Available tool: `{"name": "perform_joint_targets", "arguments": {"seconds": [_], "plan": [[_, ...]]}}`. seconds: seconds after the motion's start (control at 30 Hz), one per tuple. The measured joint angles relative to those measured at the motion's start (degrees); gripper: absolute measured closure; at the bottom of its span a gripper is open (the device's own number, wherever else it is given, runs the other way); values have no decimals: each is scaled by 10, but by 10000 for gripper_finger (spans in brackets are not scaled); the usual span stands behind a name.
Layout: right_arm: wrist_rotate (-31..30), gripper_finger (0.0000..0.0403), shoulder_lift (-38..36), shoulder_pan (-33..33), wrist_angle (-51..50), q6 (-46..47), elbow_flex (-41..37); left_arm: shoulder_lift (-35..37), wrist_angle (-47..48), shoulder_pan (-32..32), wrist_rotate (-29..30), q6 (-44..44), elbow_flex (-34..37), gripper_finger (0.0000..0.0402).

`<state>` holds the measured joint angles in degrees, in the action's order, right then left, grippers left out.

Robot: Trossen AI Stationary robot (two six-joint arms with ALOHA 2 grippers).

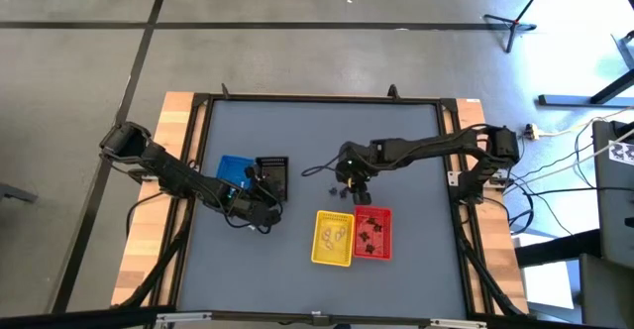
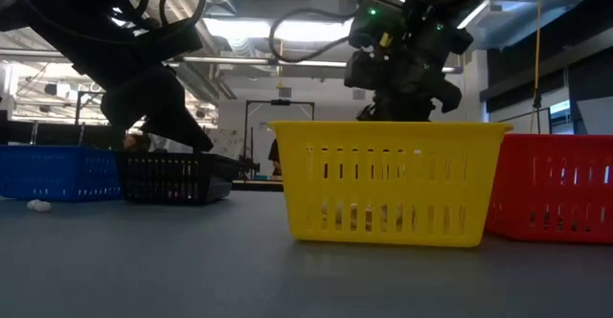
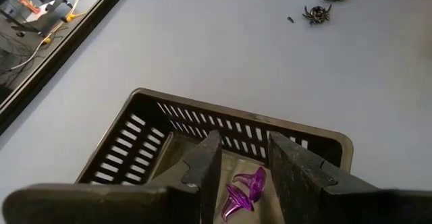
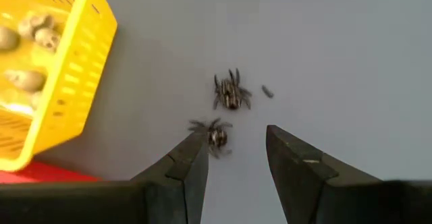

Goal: Sort Halloween decoration
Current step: Put the spider toy into the red bin

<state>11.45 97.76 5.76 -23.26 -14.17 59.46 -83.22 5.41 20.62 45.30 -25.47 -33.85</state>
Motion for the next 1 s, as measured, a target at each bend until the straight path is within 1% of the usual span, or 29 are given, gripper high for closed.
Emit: {"name": "perform_joint_targets", "arguments": {"seconds": [0.2, 0.37, 0.63, 0.77, 1.0], "plan": [[2, 255, 21, -1, 30, 0, 0, 0, -1, 0, 0, 0, 0, 287], [17, 255, 45, -1, 35, -1, 0, 0, -5, 0, 0, 0, 0, 287], [17, 255, 46, 1, 46, 17, 0, 0, -12, 0, 0, 1, 0, 287], [14, 256, 62, 6, 53, 36, 0, 0, -12, 0, 0, 1, 0, 287], [7, 256, 91, 7, 77, 39, 0, 0, -18, 0, 0, 1, 0, 287]]}}
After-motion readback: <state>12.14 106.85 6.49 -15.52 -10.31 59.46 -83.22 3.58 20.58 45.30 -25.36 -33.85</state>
